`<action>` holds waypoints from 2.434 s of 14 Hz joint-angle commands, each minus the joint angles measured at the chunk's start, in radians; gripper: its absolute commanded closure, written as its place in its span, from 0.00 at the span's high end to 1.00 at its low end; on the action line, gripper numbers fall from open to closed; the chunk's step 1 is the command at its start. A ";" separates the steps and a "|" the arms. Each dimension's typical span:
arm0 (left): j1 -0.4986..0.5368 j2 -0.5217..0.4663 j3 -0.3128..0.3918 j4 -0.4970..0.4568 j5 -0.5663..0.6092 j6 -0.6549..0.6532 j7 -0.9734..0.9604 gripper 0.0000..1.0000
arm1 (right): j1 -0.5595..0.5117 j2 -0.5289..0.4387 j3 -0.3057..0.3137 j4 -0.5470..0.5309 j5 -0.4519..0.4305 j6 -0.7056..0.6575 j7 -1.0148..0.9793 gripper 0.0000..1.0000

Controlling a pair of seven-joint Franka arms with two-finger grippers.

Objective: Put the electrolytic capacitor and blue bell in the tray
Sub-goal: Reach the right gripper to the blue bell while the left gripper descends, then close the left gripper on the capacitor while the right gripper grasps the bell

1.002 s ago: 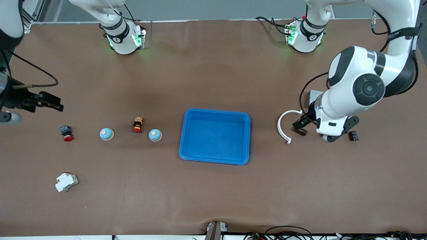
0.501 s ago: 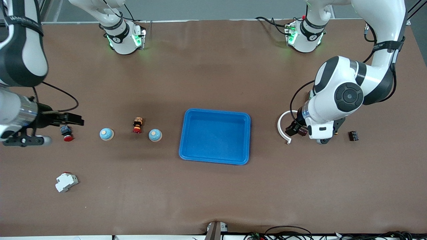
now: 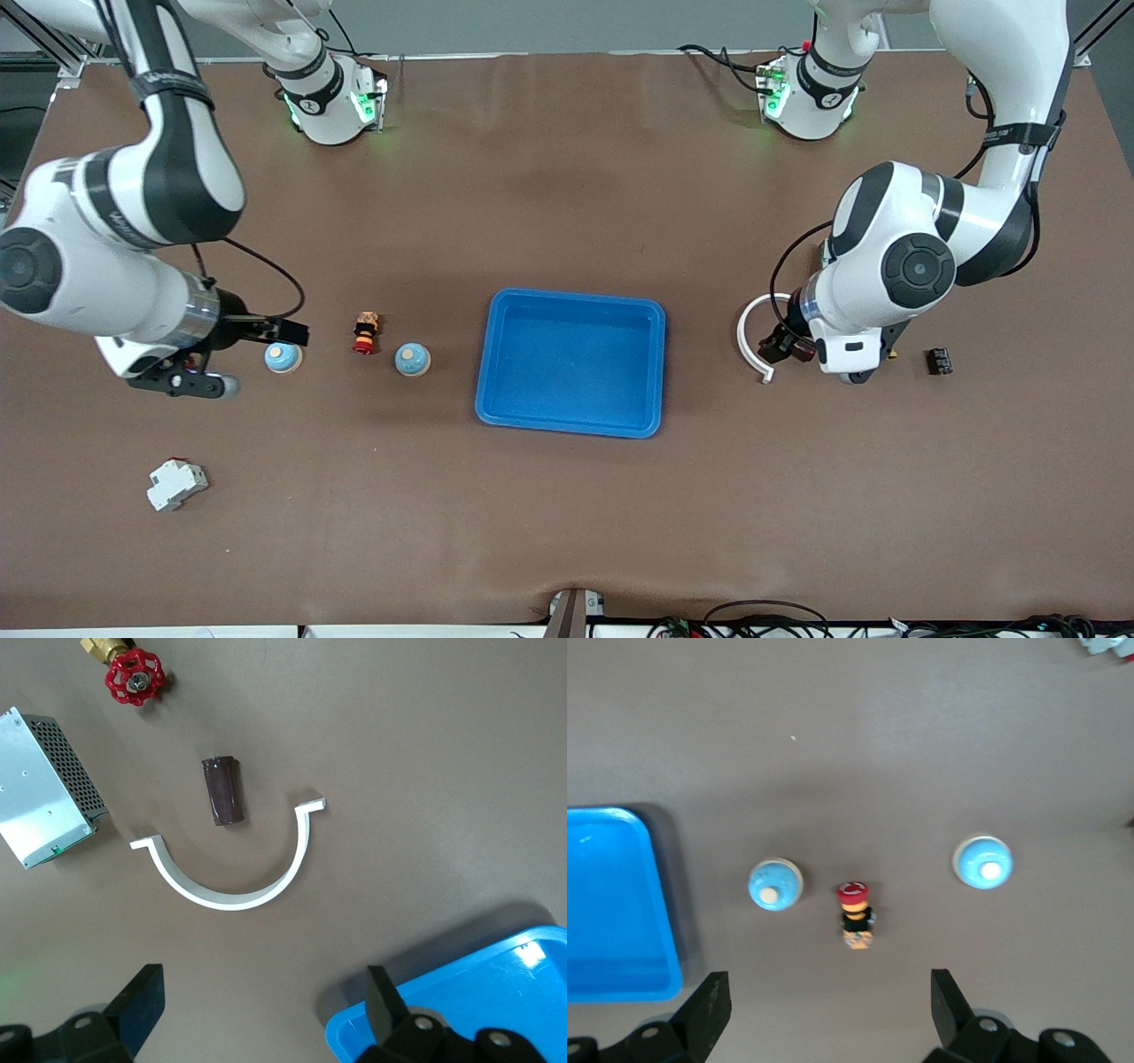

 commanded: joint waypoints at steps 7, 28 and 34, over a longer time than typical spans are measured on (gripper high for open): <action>0.005 -0.010 -0.002 -0.073 -0.019 0.140 -0.053 1.00 | 0.092 0.091 -0.006 -0.078 0.011 0.208 0.090 1.00; 0.143 0.085 0.013 -0.319 0.107 0.463 -0.088 0.97 | 0.170 0.282 -0.006 -0.142 0.011 0.394 0.090 1.00; 0.175 0.136 0.013 -0.353 0.185 0.534 -0.099 0.82 | 0.161 0.315 -0.006 -0.142 0.011 0.423 0.088 1.00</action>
